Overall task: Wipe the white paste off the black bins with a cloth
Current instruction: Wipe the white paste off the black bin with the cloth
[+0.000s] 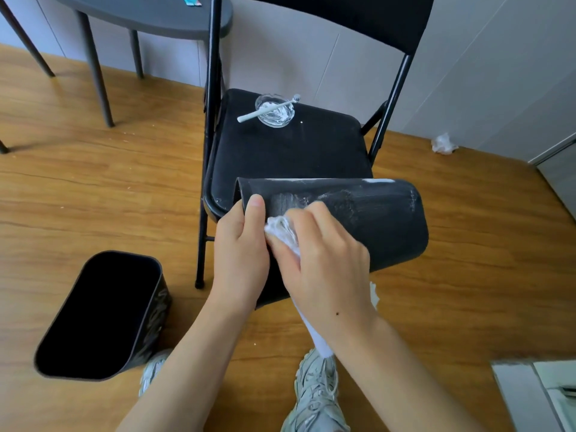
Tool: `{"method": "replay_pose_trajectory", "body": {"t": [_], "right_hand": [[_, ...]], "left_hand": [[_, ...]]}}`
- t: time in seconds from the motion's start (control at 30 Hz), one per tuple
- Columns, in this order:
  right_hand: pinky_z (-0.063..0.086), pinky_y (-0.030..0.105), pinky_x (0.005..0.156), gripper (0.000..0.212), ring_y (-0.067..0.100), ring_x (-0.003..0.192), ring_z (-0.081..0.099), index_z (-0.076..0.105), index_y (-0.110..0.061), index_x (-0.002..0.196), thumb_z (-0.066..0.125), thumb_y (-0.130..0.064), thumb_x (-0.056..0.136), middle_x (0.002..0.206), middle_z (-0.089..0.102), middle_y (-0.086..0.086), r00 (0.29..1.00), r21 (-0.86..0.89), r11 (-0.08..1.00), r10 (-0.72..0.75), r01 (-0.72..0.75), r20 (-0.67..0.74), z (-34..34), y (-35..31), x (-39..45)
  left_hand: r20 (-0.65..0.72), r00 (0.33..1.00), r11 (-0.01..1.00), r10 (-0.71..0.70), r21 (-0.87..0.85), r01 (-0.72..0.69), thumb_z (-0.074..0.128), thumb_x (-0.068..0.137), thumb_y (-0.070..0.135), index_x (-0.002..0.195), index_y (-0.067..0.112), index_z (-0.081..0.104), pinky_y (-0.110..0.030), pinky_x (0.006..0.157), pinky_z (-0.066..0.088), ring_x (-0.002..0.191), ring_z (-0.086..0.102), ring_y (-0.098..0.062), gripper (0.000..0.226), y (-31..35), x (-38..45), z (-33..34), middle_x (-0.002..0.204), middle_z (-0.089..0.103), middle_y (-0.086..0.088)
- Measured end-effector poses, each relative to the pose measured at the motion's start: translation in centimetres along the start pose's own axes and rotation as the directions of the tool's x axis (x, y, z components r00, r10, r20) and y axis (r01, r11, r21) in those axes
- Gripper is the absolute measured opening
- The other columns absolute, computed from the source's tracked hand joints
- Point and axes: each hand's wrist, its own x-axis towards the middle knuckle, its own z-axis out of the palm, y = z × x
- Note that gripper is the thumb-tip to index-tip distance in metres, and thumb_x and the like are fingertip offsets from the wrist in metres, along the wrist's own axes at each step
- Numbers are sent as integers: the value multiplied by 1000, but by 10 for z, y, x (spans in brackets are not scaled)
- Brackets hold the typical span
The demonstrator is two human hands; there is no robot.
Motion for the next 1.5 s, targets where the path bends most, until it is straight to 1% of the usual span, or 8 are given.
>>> {"method": "replay_pose_trajectory", "body": {"t": [0.4,0.53,0.73,0.87,1.0,1.1,1.33,1.5], "right_hand": [[23,22,48,27,18,56,44,58,-11,80,61,-36,89,78,53,3,986,-137,979,140,-152,-93,4,37,47],[20,22,49,35,14,71,40,60,-9,103,50,-42,95,100,57,5,940,-173,924,337,-341,-54,-18,98,50],[16,12,51,37,13,74,39,59,-7,105,46,-42,96,102,56,6,868,-202,844,486,-497,-102,-26,125,50],[25,13,51,31,11,68,45,60,-8,96,52,-38,95,91,56,4,926,-112,920,367,-375,-84,-14,88,44],[39,26,50,26,18,62,51,58,-11,84,56,-36,91,82,52,2,975,32,976,217,-215,-41,4,20,42],[39,29,46,27,15,57,44,56,-11,79,56,-37,89,77,49,0,996,66,994,90,-89,-8,10,-3,41],[32,31,60,26,22,75,54,45,-16,80,45,-37,95,81,45,-1,938,-124,947,314,-298,144,8,50,102],[16,16,45,27,12,59,36,53,-13,85,50,-38,95,80,41,-4,978,-123,970,209,-208,-1,12,16,59]], "left_hand": [[-77,997,1000,-9,23,11,41,104,25,62,18,37,-14,48,31,51,37,1,43,-4,1,6,49,40,17],[-89,996,999,-15,31,18,41,104,28,62,19,42,-14,52,33,56,40,3,44,-4,1,7,52,44,19],[-36,992,992,-121,-53,119,40,104,35,80,23,63,-25,75,45,77,58,1,36,1,2,12,71,62,18],[-18,988,986,-156,-64,155,35,105,40,82,24,66,-24,79,44,80,59,4,41,5,-2,12,76,64,18],[-30,987,984,-155,-90,152,34,106,36,56,32,54,-17,63,40,54,52,7,54,9,-5,12,52,56,21],[-15,998,997,-65,-47,65,34,107,31,59,22,45,-17,53,36,53,42,-1,50,5,-1,7,52,46,14],[-71,996,999,-47,24,48,37,105,29,62,25,42,-6,48,32,52,45,8,44,2,-3,11,47,47,25],[-69,997,999,-22,23,23,38,105,26,59,19,34,-10,44,29,46,37,0,47,2,0,9,44,38,17]]}}
